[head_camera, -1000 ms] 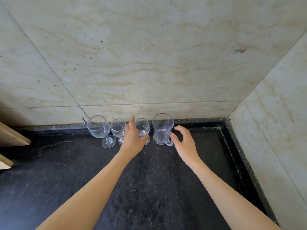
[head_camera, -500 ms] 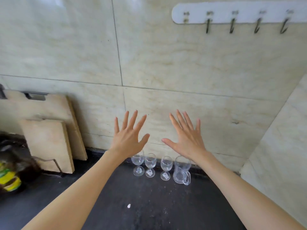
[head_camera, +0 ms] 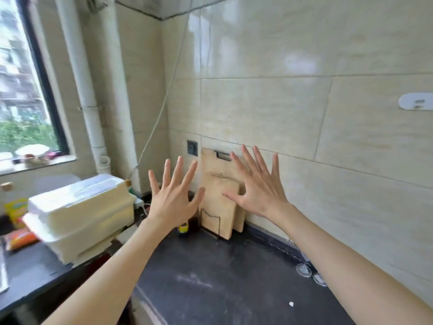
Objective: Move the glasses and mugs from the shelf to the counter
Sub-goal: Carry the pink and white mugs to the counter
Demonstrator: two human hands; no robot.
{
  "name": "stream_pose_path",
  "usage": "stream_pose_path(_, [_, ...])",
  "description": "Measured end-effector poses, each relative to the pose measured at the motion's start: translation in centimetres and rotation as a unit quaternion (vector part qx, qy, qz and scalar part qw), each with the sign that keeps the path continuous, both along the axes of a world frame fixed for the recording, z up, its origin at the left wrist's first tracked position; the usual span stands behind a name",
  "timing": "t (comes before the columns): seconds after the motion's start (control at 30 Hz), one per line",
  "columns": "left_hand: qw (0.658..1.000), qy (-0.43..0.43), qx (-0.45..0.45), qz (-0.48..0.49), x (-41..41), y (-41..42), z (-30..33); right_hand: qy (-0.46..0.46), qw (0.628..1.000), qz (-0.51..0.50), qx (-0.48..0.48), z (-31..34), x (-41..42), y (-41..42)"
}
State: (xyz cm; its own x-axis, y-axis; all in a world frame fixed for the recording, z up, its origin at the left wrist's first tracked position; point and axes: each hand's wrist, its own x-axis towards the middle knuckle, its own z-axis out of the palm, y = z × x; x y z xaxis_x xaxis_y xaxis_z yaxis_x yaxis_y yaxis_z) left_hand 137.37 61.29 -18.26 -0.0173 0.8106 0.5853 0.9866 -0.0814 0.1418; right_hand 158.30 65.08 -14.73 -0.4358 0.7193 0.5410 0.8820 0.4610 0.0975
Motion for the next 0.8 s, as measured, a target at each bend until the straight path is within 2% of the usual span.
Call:
stream_pose_path(0.17, [0.993, -0.007, -0.024, 0.113, -13.6, -11.5, -0.6, 0.028, 0.993, 0.114, 0.004, -0.1, -15.4, -6.9])
stream_pose_path(0.33, [0.972, -0.016, -0.037, 0.230, -27.2, -23.3, -0.3, 0.022, 0.972, 0.235, 0.010, -0.4, -30.7, -13.7])
stream_pose_path(0.57, [0.922, 0.011, -0.048, 0.383, -42.9, -38.3, -0.6, 0.017, 0.924, 0.381, 0.017, -0.9, -50.9, -23.3])
stream_pose_path(0.8, [0.862, 0.002, -0.054, 0.505, -57.4, -49.7, -0.7, 0.008, 0.865, 0.501, 0.020, -0.4, -70.3, -32.2])
